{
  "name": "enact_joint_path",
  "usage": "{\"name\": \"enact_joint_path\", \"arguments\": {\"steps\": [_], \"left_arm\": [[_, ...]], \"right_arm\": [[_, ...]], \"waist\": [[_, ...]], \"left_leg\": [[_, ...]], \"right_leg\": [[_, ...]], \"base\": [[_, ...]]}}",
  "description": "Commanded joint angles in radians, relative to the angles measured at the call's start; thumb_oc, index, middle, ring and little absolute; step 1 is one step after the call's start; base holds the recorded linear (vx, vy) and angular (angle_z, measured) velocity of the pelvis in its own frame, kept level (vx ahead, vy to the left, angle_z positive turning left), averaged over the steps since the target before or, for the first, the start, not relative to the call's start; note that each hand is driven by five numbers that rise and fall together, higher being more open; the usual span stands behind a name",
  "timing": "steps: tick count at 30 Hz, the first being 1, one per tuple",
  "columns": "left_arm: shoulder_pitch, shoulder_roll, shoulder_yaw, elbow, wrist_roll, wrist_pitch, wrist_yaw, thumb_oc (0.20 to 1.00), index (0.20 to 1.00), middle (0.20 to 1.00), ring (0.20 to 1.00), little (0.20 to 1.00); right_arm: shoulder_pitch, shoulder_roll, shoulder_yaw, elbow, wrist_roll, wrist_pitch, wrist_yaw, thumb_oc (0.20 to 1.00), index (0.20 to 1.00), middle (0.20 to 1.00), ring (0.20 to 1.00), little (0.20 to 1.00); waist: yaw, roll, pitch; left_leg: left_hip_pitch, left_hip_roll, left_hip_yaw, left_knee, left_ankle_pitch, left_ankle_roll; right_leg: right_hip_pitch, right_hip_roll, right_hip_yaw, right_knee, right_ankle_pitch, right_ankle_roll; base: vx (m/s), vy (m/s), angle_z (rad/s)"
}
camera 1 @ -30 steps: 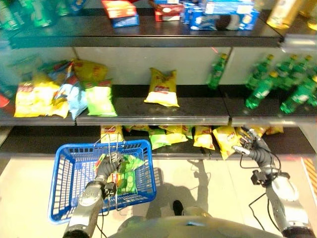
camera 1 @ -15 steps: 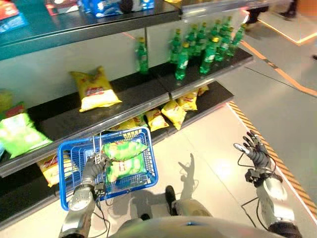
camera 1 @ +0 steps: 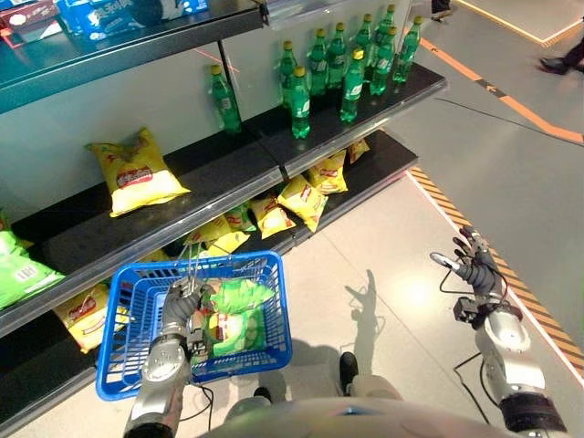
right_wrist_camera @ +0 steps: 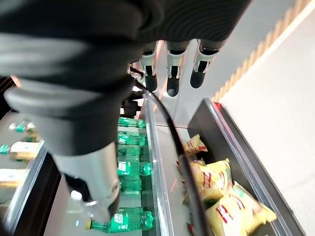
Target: Pick up the snacks into the basket
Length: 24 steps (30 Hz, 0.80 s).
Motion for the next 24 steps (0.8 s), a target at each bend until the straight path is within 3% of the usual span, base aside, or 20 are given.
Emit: {"name": "enact_joint_path", "arguments": {"steps": [1, 2, 6, 8, 9, 10, 11, 18, 20, 21, 23, 24], "left_arm": [[-0.099, 0.11, 0.022, -0.089, 0.004, -0.149, 0.027, 0.2, 0.2, 0.2, 0.2, 0.2], [-0.107, 0.102, 0.016, -0.078, -0.006, -0.152, 0.033, 0.2, 0.2, 0.2, 0.2, 0.2], [-0.11, 0.095, 0.0, -0.079, -0.006, -0.153, 0.041, 0.2, 0.2, 0.2, 0.2, 0.2], [-0.1, 0.091, -0.005, -0.083, 0.001, -0.152, 0.045, 0.2, 0.2, 0.2, 0.2, 0.2], [-0.102, 0.092, -0.009, -0.078, 0.007, -0.151, 0.05, 0.2, 0.2, 0.2, 0.2, 0.2], [-0.106, 0.098, -0.016, -0.07, 0.016, -0.147, 0.046, 0.2, 0.2, 0.2, 0.2, 0.2], [-0.111, 0.104, -0.021, -0.07, 0.026, -0.149, 0.048, 0.2, 0.2, 0.2, 0.2, 0.2], [-0.102, 0.106, -0.021, -0.076, 0.032, -0.158, 0.058, 0.2, 0.2, 0.2, 0.2, 0.2], [-0.112, 0.122, -0.019, -0.077, 0.036, -0.153, 0.061, 0.2, 0.2, 0.2, 0.2, 0.2], [-0.114, 0.134, -0.02, -0.085, 0.04, -0.148, 0.061, 0.2, 0.2, 0.2, 0.2, 0.2], [-0.111, 0.142, -0.025, -0.107, 0.054, -0.143, 0.062, 0.2, 0.2, 0.2, 0.2, 0.2], [-0.12, 0.146, -0.031, -0.106, 0.053, -0.14, 0.062, 0.2, 0.2, 0.2, 0.2, 0.2]], "right_arm": [[-0.041, -0.017, 0.009, -0.125, -0.001, -0.08, 0.001, 1.0, 1.0, 1.0, 1.0, 1.0], [-0.039, -0.021, 0.016, -0.136, 0.011, -0.085, 0.002, 1.0, 1.0, 1.0, 1.0, 1.0], [-0.028, -0.03, 0.018, -0.163, 0.003, -0.086, 0.0, 1.0, 1.0, 1.0, 1.0, 1.0], [-0.03, -0.027, 0.026, -0.163, 0.007, -0.083, -0.001, 1.0, 1.0, 1.0, 1.0, 1.0], [-0.029, -0.027, 0.028, -0.163, 0.001, -0.085, -0.004, 1.0, 1.0, 1.0, 1.0, 1.0], [-0.024, -0.028, 0.025, -0.172, -0.021, -0.087, -0.012, 1.0, 1.0, 1.0, 1.0, 1.0], [-0.025, -0.03, 0.027, -0.173, -0.034, -0.086, -0.019, 1.0, 1.0, 1.0, 1.0, 1.0], [-0.037, -0.003, 0.048, -0.131, -0.051, -0.084, -0.024, 1.0, 1.0, 1.0, 1.0, 1.0], [-0.038, 0.007, 0.047, -0.125, -0.058, -0.079, -0.026, 1.0, 1.0, 1.0, 1.0, 1.0], [-0.045, 0.016, 0.051, -0.118, -0.054, -0.078, -0.03, 1.0, 1.0, 1.0, 1.0, 1.0], [-0.045, 0.022, 0.052, -0.12, -0.061, -0.071, -0.028, 1.0, 1.0, 1.0, 1.0, 1.0], [-0.05, 0.022, 0.055, -0.121, -0.073, -0.069, -0.033, 1.0, 1.0, 1.0, 1.0, 1.0]], "waist": [[-0.01, -0.073, -0.022], [-0.003, -0.077, -0.005], [0.007, -0.083, 0.023], [0.019, -0.078, 0.025], [0.021, -0.081, 0.026], [0.014, -0.078, 0.027], [0.017, -0.072, 0.028], [0.015, -0.069, -0.003], [0.012, -0.063, 0.0], [0.012, -0.067, 0.007], [0.003, -0.071, 0.031], [-0.004, -0.064, 0.05]], "left_leg": [[-0.055, -0.043, -0.023, 0.229, -0.094, 0.028], [-0.099, -0.03, -0.041, 0.352, -0.037, 0.017], [-0.156, -0.048, -0.062, 0.459, 0.006, 0.012], [-0.194, -0.137, -0.083, 0.401, -0.034, 0.028], [-0.224, -0.157, -0.063, 0.366, -0.046, 0.039], [-0.251, -0.134, 0.004, 0.295, -0.015, 0.045], [-0.272, -0.133, 0.023, 0.253, 0.021, 0.043], [-0.171, -0.168, 0.017, 0.138, -0.012, 0.074], [-0.15, -0.165, 0.027, 0.121, -0.02, 0.089], [-0.138, -0.175, 0.03, 0.113, -0.033, 0.107], [-0.11, -0.19, 0.03, 0.118, -0.055, 0.133], [-0.103, -0.183, 0.019, 0.123, -0.054, 0.139]], "right_leg": [[0.026, -0.04, 0.03, 0.079, -0.102, 0.052], [0.058, -0.022, 0.032, 0.065, -0.112, 0.027], [0.096, -0.012, 0.021, 0.053, -0.12, 0.001], [0.1, -0.007, 0.026, 0.052, -0.122, 0.004], [0.109, -0.003, 0.023, 0.043, -0.117, 0.009], [0.116, 0.008, 0.011, 0.026, -0.113, 0.012], [0.12, 0.018, 0.008, 0.013, -0.112, 0.012], [0.137, 0.005, 0.013, 0.023, -0.139, 0.037], [0.092, -0.008, -0.01, 0.16, -0.153, 0.055], [0.033, -0.03, -0.022, 0.284, -0.131, 0.08], [-0.044, -0.07, -0.019, 0.486, -0.009, 0.134], [-0.08, -0.065, -0.01, 0.565, 0.003, 0.13]], "base": [[0.12, -0.443, 0.18], [0.09, -0.335, 0.12], [0.09, -0.223, 0.06], [0.1, -0.099, -0.02], [0.11, -0.111, 0.0], [0.1, -0.078, 0.01], [0.07, -0.033, 0.11], [0.13, 0.09, -0.15], [0.13, 0.142, -0.05], [0.08, 0.161, -0.04], [0.09, 0.161, 0.18], [0.12, 0.106, 0.54]]}}
